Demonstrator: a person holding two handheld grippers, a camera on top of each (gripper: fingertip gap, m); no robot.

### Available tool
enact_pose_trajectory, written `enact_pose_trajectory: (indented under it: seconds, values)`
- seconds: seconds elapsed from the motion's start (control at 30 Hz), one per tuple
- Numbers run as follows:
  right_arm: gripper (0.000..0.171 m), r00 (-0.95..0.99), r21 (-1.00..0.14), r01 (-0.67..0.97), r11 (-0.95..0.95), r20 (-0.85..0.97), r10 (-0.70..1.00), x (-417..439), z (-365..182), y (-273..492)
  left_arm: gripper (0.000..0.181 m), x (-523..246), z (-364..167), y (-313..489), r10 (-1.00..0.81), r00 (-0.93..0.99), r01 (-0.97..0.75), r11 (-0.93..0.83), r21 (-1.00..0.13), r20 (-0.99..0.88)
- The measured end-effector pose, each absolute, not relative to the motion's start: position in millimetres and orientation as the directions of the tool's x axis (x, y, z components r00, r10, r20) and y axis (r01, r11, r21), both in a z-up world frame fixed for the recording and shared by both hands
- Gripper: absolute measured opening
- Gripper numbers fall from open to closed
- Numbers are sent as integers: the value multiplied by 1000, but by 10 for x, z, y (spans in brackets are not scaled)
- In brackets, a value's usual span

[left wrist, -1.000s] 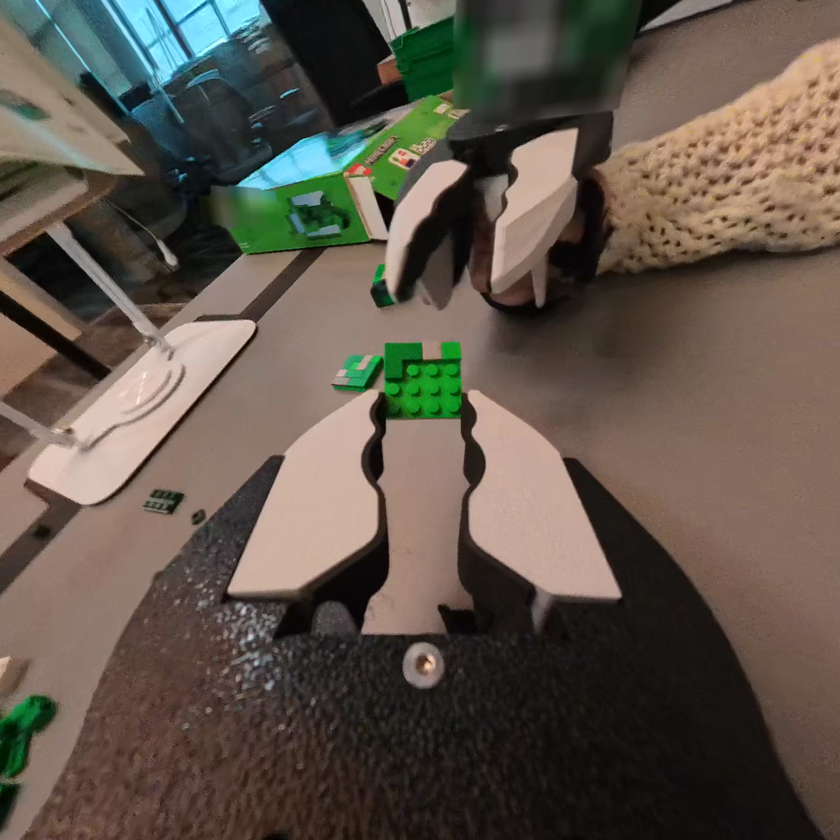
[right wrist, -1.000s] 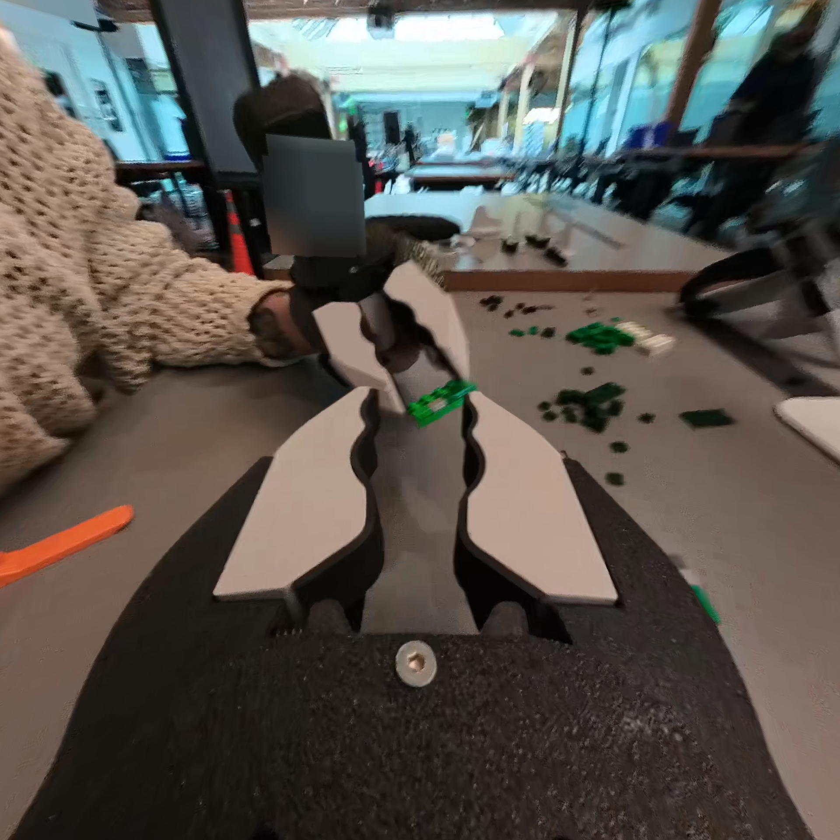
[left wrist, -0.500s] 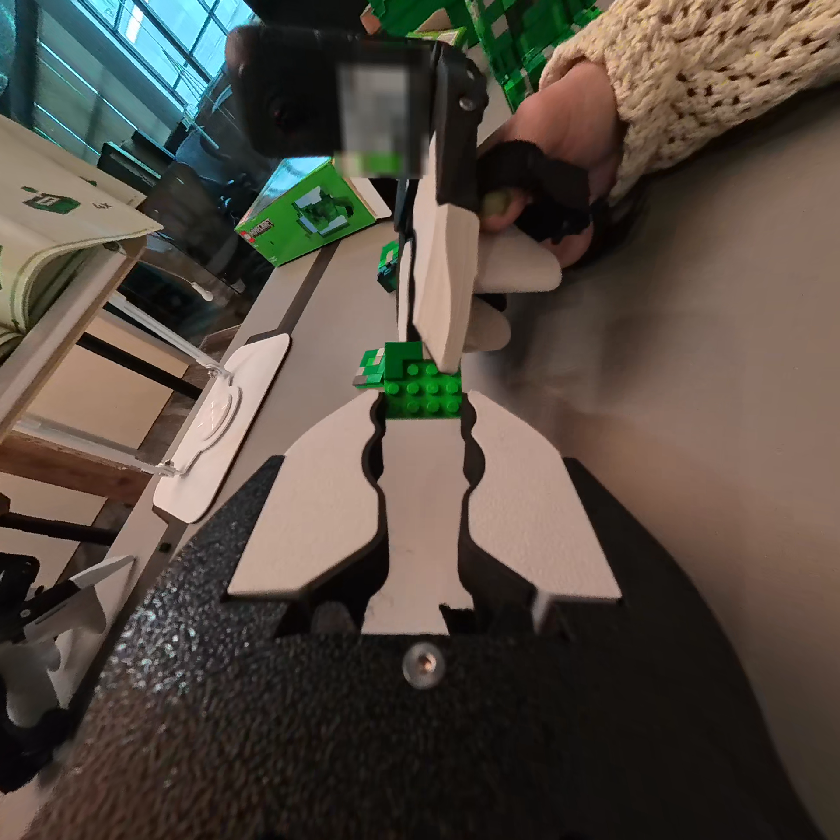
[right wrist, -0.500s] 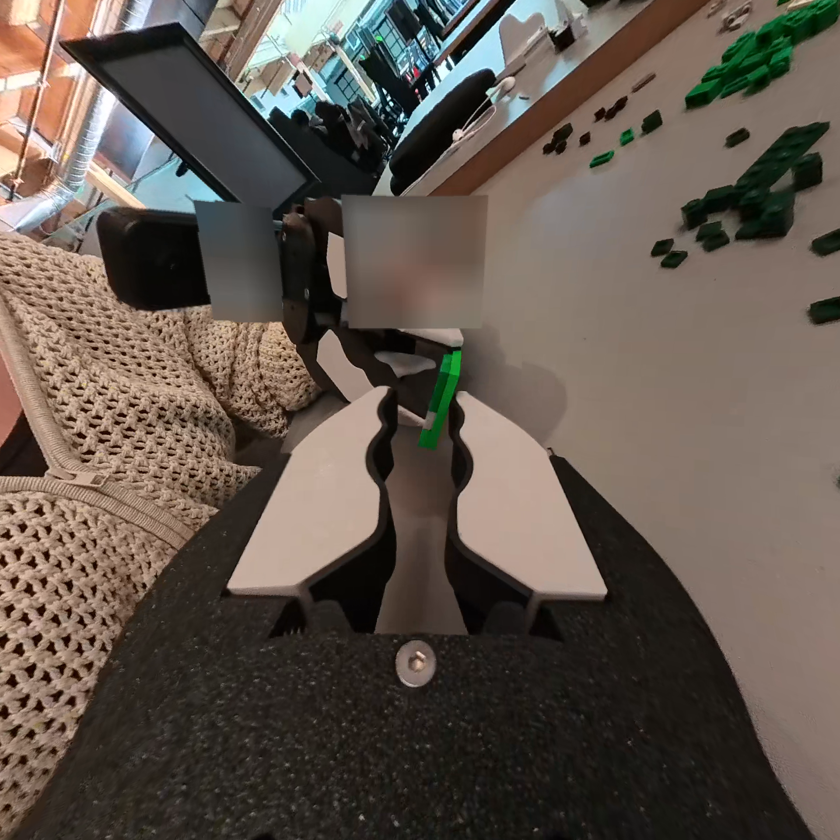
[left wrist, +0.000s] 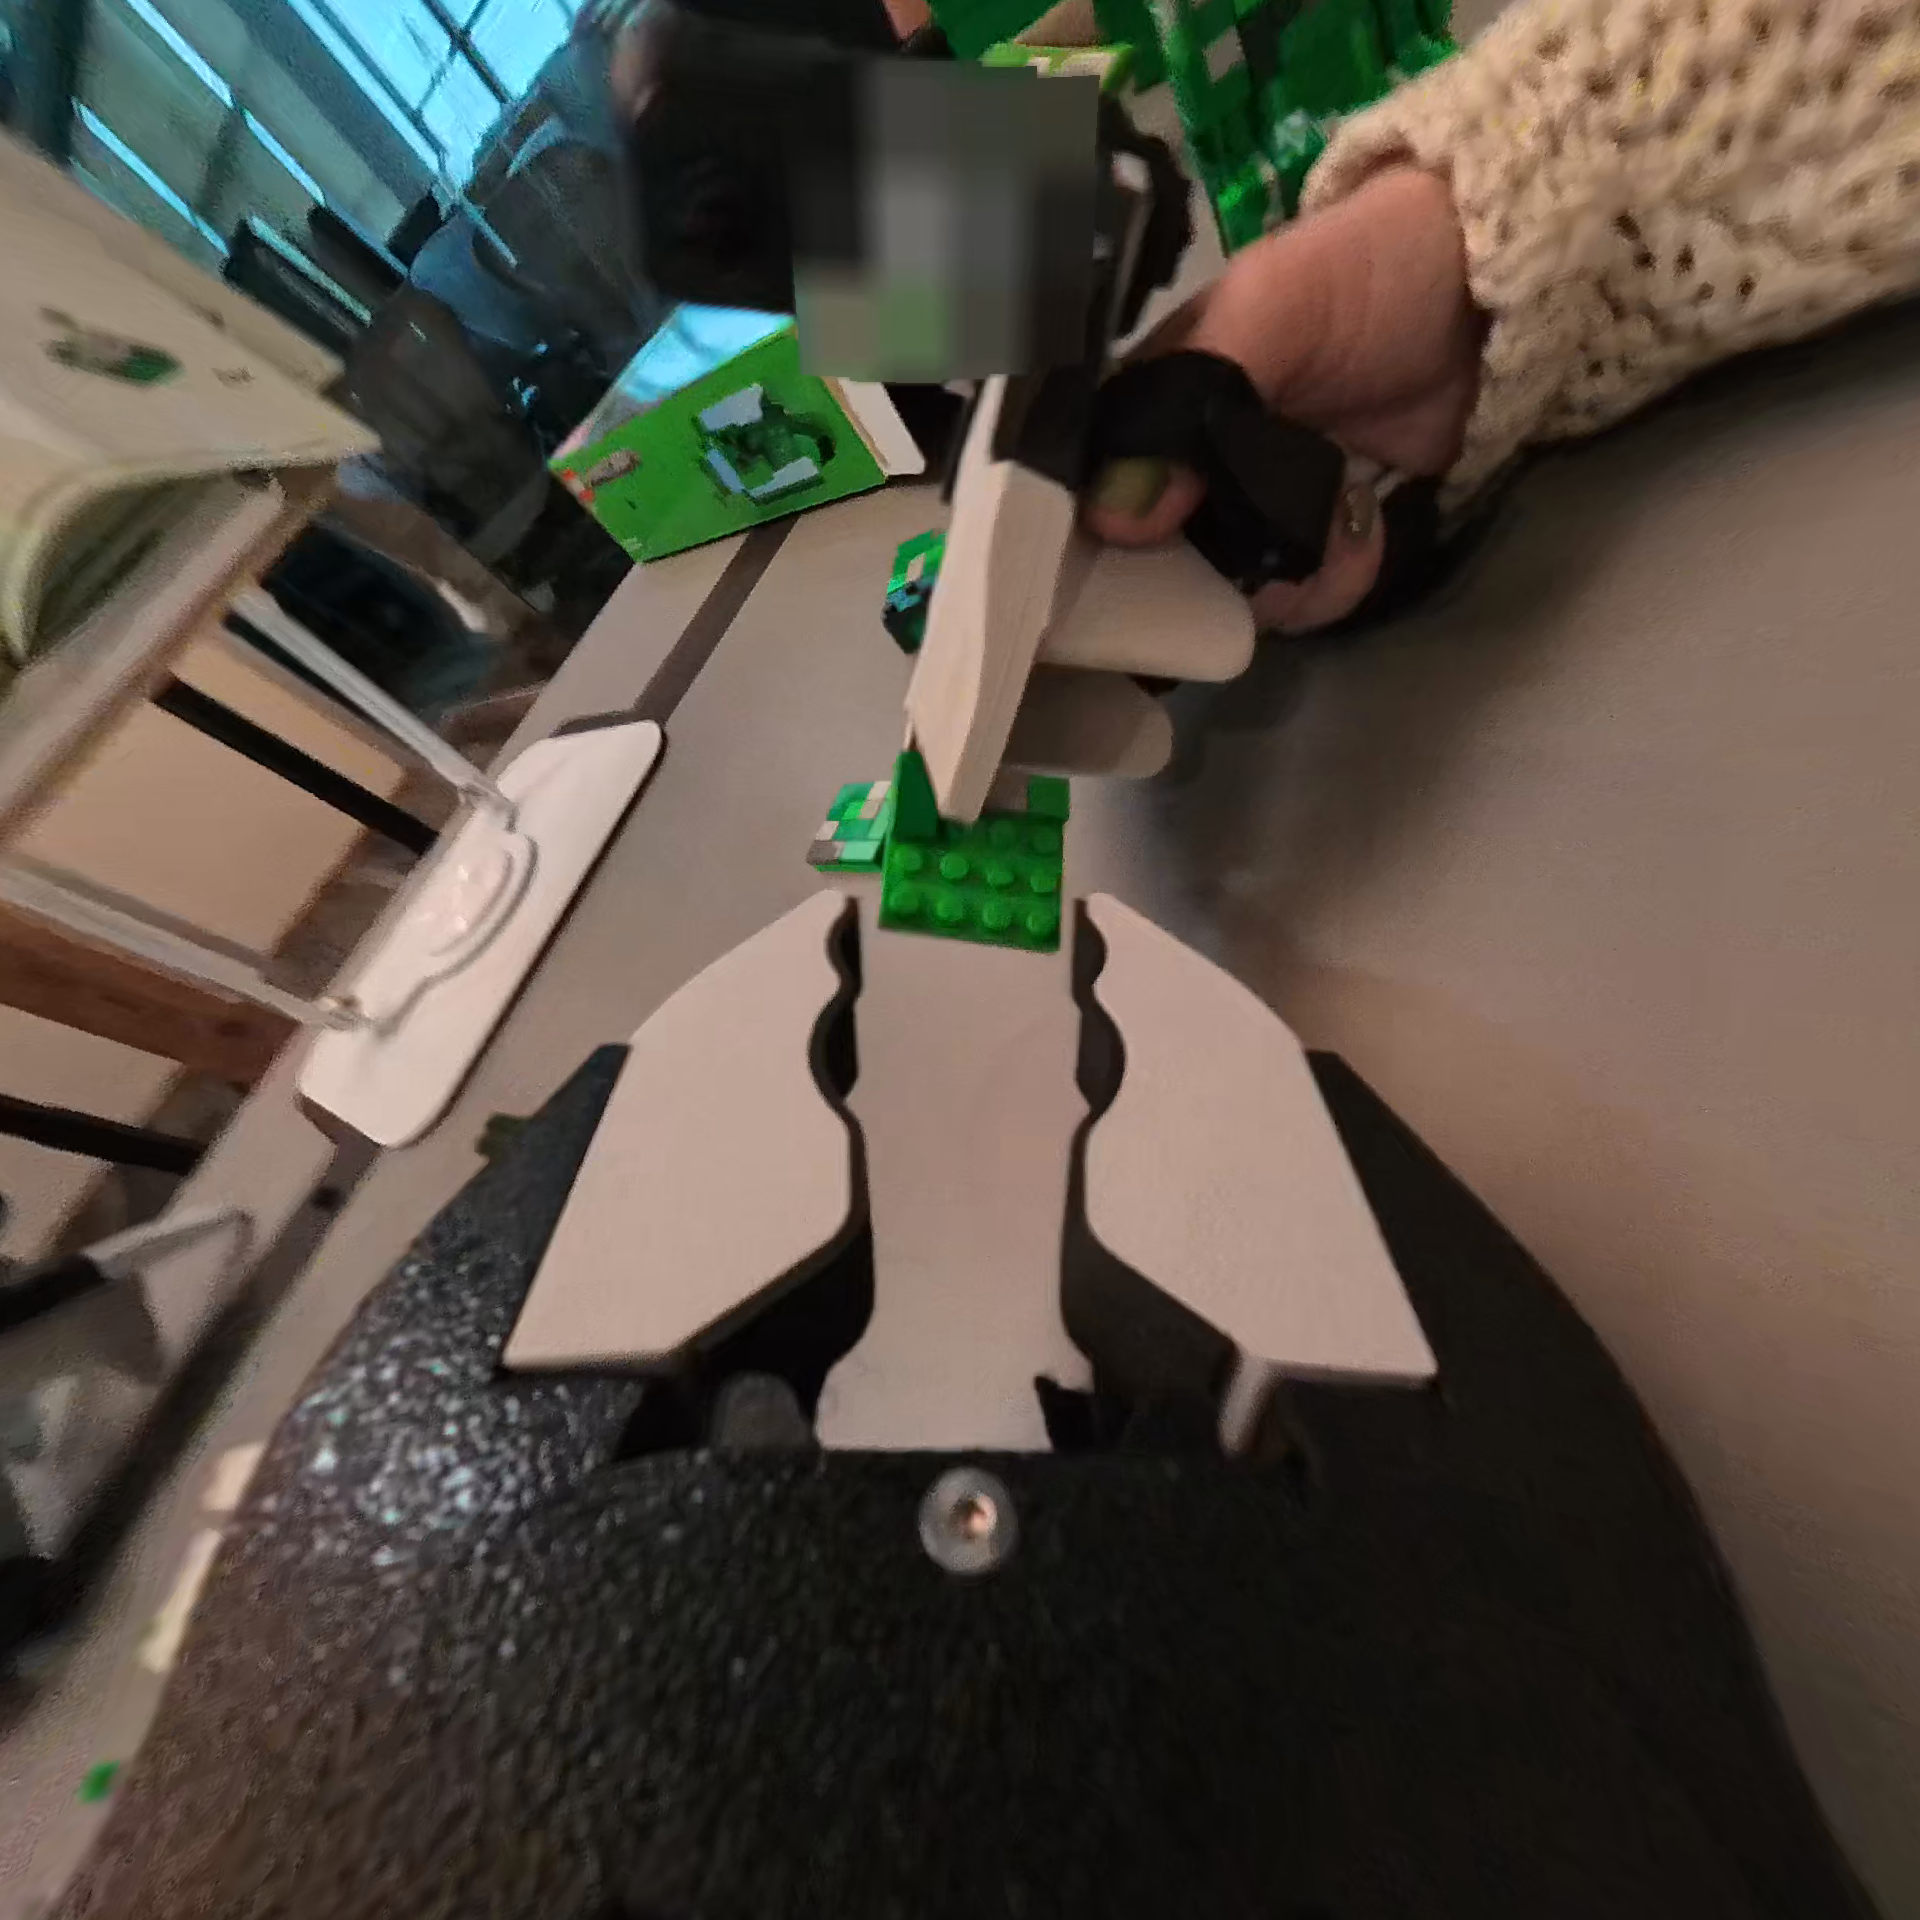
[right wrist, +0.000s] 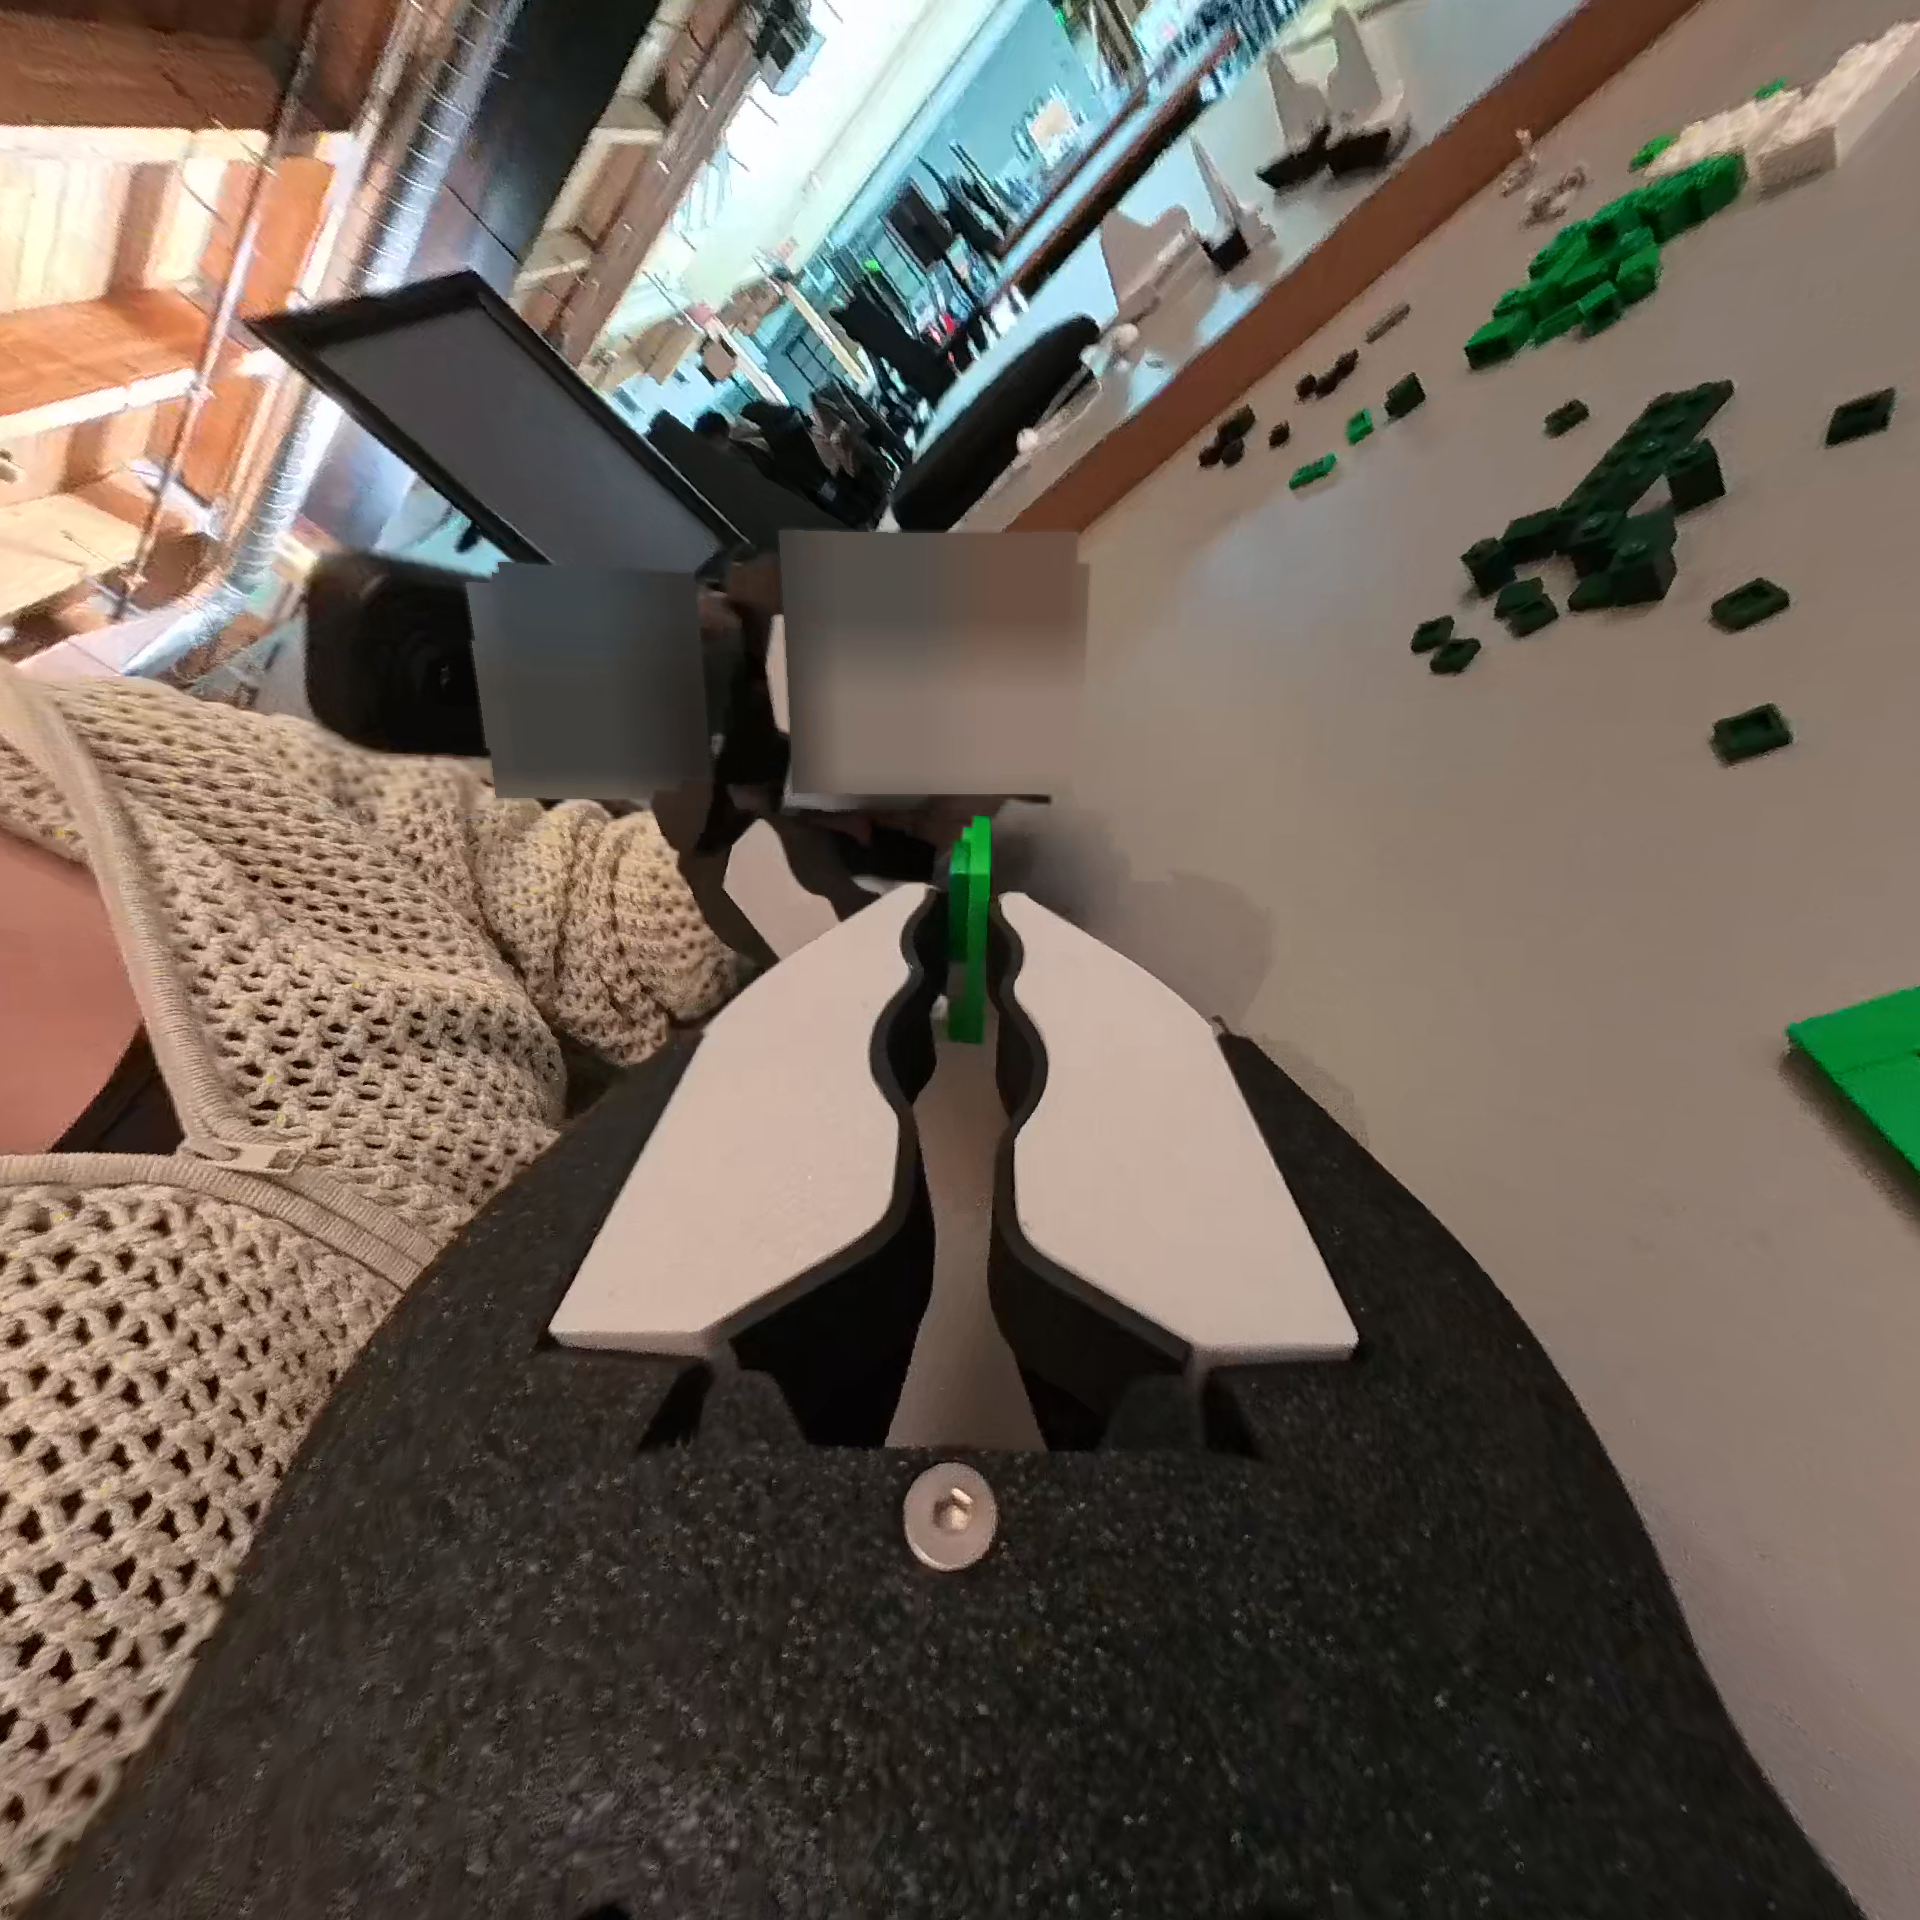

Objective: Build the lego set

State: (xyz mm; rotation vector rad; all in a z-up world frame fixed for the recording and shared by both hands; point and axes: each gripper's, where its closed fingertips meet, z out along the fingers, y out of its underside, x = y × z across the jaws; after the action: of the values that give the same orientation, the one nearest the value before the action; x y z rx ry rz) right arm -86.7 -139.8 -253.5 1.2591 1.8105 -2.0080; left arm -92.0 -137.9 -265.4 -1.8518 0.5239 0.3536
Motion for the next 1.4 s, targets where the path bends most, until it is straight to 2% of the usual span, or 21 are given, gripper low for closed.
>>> enact_pose_trajectory:
  seconds: [0.07,0.13,0.27,0.37,0.5,0.77,0.97,1.0,1.07,1.4]
  values:
    - [6,-660,-768,577,-278,-639,395,-863,-2473,-1365,47,-940,-2624,-1374,-173,922,-383,-284,-879,-346]
    - [6,-692,-794,533,-292,-608,389,-851,-2409,-1346,49,-940,-2579,-1374,-180,969,-215,-283,-935,-168]
    - [6,-743,-827,472,-307,-560,366,-809,-2320,-1343,35,-826,-2488,-1398,-275,948,80,-278,-957,160]
    - [6,-753,-828,473,-301,-557,349,-789,-2312,-1359,24,-813,-2471,-1394,-290,916,193,-285,-939,276]
    - [6,-756,-826,481,-294,-561,337,-778,-2317,-1373,23,-783,-2403,-1399,-324,865,301,-273,-914,382]
    - [6,-761,-828,490,-273,-559,330,-762,-2336,-1408,6,-714,-2447,-1400,-354,839,314,-305,-899,413]
    - [6,-762,-829,487,-274,-557,329,-762,-2332,-1409,6,-712,-2439,-1402,-359,826,334,-311,-890,436]
    - [6,-761,-827,487,-281,-559,329,-767,-2328,-1402,6,-714,-2435,-1395,-355,827,338,-307,-890,436]
    - [6,-760,-824,488,-288,-563,325,-768,-2320,-1395,25,-709,-2463,-1385,-346,836,323,-316,-892,425]
    - [6,-761,-823,490,-288,-565,319,-761,-2320,-1408,5,-671,-2478,-1373,-363,810,353,-327,-877,461]
